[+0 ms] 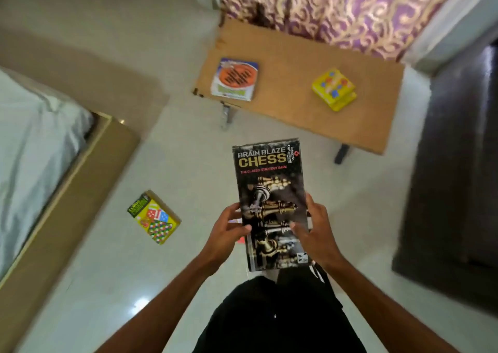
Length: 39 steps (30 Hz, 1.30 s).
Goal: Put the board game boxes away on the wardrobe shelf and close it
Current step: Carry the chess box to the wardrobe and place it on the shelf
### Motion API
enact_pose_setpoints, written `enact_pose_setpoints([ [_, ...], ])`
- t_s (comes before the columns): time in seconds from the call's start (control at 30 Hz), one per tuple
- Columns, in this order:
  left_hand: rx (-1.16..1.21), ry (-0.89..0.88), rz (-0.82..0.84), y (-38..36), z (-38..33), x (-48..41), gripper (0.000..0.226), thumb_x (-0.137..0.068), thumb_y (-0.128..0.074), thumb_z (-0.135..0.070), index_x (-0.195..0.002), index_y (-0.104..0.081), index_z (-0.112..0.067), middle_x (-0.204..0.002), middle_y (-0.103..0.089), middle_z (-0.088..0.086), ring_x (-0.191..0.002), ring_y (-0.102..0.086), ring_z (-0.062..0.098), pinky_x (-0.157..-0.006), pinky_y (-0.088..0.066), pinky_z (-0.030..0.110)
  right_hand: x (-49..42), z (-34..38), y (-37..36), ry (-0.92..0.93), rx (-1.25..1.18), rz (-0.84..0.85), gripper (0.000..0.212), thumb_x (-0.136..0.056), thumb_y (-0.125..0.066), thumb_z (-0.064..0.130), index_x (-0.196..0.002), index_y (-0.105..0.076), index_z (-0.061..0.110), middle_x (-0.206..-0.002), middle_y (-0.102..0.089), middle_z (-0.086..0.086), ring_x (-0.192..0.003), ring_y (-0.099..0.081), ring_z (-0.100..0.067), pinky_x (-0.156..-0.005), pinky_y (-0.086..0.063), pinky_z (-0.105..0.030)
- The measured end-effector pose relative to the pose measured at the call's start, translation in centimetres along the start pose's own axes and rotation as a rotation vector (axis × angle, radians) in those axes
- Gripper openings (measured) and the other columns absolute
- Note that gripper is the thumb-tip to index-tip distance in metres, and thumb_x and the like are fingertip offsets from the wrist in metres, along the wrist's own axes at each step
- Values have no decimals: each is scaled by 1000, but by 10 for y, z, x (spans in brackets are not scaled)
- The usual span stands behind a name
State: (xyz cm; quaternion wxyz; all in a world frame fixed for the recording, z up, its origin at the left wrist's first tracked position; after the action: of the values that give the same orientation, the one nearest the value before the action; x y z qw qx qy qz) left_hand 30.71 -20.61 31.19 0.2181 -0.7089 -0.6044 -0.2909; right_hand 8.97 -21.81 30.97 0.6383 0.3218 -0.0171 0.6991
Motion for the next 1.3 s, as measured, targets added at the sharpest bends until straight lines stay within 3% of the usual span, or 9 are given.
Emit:
enact_pose_setpoints([
  [0.23, 240, -28, -247, 126, -77, -58, 62, -68, -65, -23, -127, -49, -28, -116, -60, -1, -97, -63, 15, -82, -48, 35, -148, 144, -67, 210, 176, 177, 80, -87, -65, 15, -152, -18, 25, -123, -37, 0, -120, -33, -11, -100, -27, -22],
  [0.37, 316, -48, -354, 196, -126, -114, 56, -81, -64, -6, -130, -46, -26, -117, -58, 1, -101, -61, 19, -86, -47, 39, -247, 223, -108, 300, 252, 280, 77, -88, -62, 10, -152, -19, 20, -126, -37, -6, -125, -33, -16, -97, -26, -20],
  [0.5, 407, -74, -481, 267, -171, -158, 52, -89, -54, 5, -131, -45, -23, -119, -58, 5, -101, -61, 21, -79, -50, 34, -329, 309, -154, 423, 312, 401, 79, -87, -62, 14, -153, -18, 22, -143, -33, -4, -132, -29, -15, -103, -22, -24],
  [0.67, 509, -122, -634, 371, -212, -201, 55, -87, -52, 11, -132, -47, -20, -118, -58, 8, -92, -65, 20, -69, -54, 29, -408, 411, -224, 493, 378, 505, 78, -89, -62, 11, -152, -17, 18, -122, -40, -8, -118, -36, -17, -94, -27, -23],
  [0.83, 541, -141, -725, 492, -235, -246, 54, -86, -54, 9, -130, -50, -23, -117, -59, 9, -87, -61, 17, -74, -56, 35, -472, 507, -314, 581, 393, 579, 73, -86, -61, 2, -148, -26, 19, -111, -42, -6, -112, -40, -19, -90, -32, -23],
  [0.9, 531, -163, -748, 549, -247, -265, 54, -86, -57, 6, -130, -50, -26, -120, -59, 11, -87, -59, 17, -78, -56, 38, -497, 546, -354, 605, 388, 595, 73, -87, -61, 3, -148, -26, 21, -111, -43, -4, -113, -40, -19, -92, -33, -24],
  [1.07, 503, -201, -822, 686, -300, -295, 52, -86, -60, 9, -122, -51, -27, -105, -60, 1, -88, -59, 15, -70, -57, 27, -561, 647, -439, 644, 379, 555, 75, -86, -64, 6, -149, -28, 23, -110, -44, 5, -111, -50, -18, -91, -46, -28],
  [1.17, 491, -226, -833, 766, -336, -320, 51, -84, -62, 9, -124, -54, -21, -105, -61, 3, -95, -64, 22, -78, -61, 38, -607, 706, -486, 647, 377, 518, 74, -86, -65, 6, -149, -28, 21, -113, -44, 5, -113, -51, -18, -93, -44, -25],
  [1.3, 479, -247, -838, 855, -380, -366, 52, -84, -64, 7, -124, -52, -22, -113, -59, 11, -100, -64, 25, -78, -61, 47, -671, 773, -538, 647, 369, 479, 73, -86, -65, 6, -148, -30, 21, -113, -44, 5, -112, -52, -18, -95, -49, -31],
])
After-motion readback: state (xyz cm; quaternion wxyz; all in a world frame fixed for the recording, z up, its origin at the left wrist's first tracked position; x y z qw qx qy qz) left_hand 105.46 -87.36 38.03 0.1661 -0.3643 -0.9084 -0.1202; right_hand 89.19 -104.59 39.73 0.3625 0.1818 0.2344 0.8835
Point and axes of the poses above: each hand's wrist, its own x-axis away from the middle knuckle, its own y-axis out of the back of the hand, z = x × y, the point moved 10 cm from there along -x, towards the middle knuckle
